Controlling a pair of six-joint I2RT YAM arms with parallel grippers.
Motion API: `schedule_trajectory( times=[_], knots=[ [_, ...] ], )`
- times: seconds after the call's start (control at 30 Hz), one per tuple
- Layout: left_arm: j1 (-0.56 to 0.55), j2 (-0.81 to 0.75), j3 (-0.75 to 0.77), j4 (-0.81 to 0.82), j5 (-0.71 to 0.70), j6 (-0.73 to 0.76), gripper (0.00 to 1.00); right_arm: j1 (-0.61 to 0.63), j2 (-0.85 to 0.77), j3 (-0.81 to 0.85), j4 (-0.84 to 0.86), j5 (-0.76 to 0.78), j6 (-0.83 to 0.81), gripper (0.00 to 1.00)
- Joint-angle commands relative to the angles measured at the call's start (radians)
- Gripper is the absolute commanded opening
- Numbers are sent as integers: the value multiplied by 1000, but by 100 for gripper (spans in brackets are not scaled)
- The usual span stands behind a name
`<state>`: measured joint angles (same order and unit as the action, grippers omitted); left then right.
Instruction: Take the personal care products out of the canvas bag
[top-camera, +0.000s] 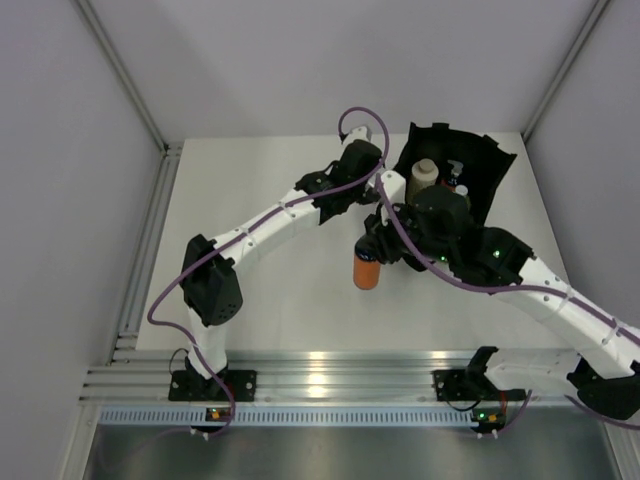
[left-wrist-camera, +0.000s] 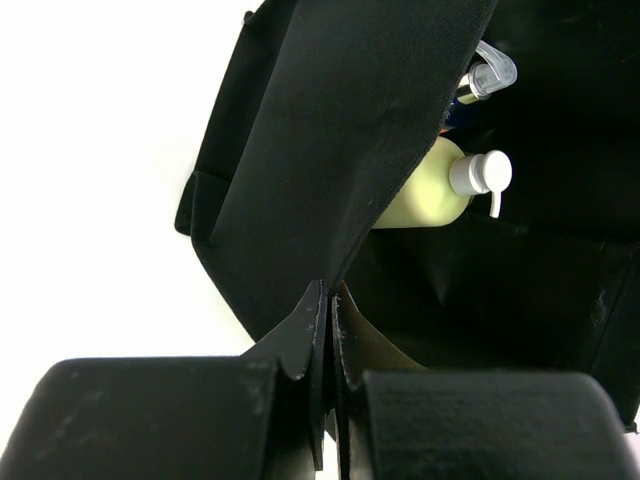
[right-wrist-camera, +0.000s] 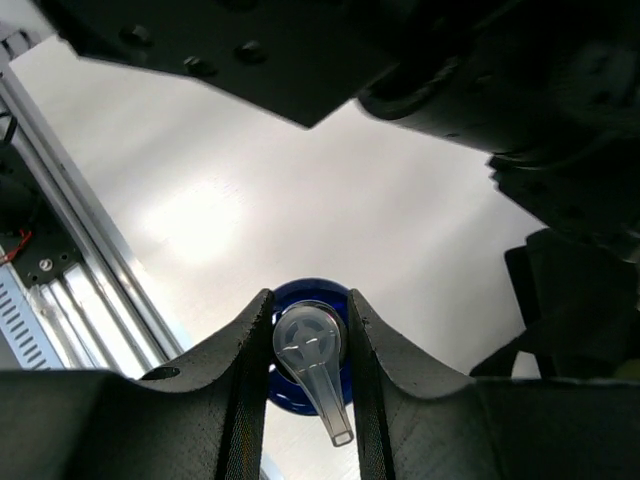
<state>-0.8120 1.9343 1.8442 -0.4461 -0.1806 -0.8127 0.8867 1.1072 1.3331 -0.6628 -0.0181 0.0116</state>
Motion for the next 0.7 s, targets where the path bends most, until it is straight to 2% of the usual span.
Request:
schedule_trajectory(
  times=[0.0, 0.37, 0.67],
  knots=[
    [13, 5, 41, 17, -2, 6, 0, 67, -21, -46, 250, 12, 1, 0],
    [23, 5, 30, 18, 18, 10, 0, 176, -4, -334, 584, 10, 2, 0],
    [45, -5, 0, 7, 41, 32, 0, 182, 29, -489, 707, 41, 59, 0]
  ],
)
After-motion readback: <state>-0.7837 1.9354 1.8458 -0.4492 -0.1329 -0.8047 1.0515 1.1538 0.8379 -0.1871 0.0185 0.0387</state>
